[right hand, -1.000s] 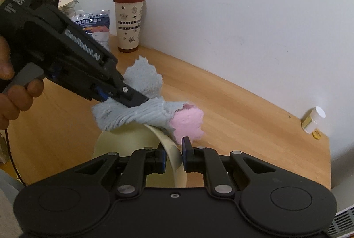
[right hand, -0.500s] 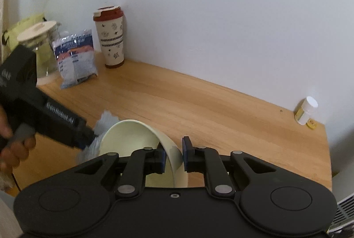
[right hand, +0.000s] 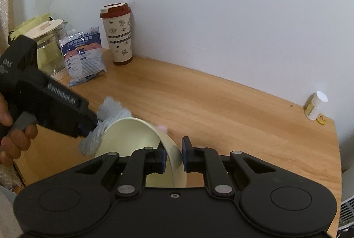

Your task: Clean bowl

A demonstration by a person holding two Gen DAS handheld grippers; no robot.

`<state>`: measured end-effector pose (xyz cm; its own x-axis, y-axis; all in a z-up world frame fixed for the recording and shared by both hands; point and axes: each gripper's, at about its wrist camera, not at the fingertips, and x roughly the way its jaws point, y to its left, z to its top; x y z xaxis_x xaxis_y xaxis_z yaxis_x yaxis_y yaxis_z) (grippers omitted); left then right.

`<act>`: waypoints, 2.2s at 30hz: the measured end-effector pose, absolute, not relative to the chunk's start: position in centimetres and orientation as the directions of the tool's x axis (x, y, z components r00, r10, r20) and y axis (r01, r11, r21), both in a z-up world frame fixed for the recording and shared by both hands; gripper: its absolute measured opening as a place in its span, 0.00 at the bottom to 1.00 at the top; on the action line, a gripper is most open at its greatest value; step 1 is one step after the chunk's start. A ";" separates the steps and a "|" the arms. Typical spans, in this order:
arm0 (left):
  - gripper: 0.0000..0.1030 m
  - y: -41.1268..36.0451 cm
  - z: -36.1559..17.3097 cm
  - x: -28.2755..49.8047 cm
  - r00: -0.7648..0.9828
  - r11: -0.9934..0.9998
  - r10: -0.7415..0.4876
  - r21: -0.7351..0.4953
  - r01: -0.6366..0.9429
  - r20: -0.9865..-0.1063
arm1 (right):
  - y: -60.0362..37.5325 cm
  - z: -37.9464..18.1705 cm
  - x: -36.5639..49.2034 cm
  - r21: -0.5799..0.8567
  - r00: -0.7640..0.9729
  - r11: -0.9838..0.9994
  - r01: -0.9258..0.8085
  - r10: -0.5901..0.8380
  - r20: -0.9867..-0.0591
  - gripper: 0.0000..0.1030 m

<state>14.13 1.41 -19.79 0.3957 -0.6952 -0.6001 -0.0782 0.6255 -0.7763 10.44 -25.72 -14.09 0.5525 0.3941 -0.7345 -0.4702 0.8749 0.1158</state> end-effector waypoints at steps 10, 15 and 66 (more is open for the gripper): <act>0.12 -1.6 -17.2 14.9 0.384 0.653 -0.720 -0.752 0.092 -0.578 | -23.4 -14.6 8.5 0.065 0.510 0.831 -0.553 0.399 -0.762 0.15; 0.13 -1.4 -17.7 15.1 0.384 0.668 -0.707 -0.739 0.088 -0.594 | -22.8 -14.3 8.1 0.048 0.517 0.827 -0.560 0.394 -0.760 0.15; 0.12 1.4 -17.9 14.4 0.477 0.720 -0.617 -0.694 0.021 -0.626 | -27.8 -20.8 11.1 0.388 0.450 0.893 -0.230 0.451 -0.771 0.15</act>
<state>14.36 1.45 -17.94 0.4775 -0.6167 -0.6258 0.0207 0.7199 -0.6937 11.07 -27.78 -20.78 0.4499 0.4510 -0.7708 -0.2295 0.8925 0.3882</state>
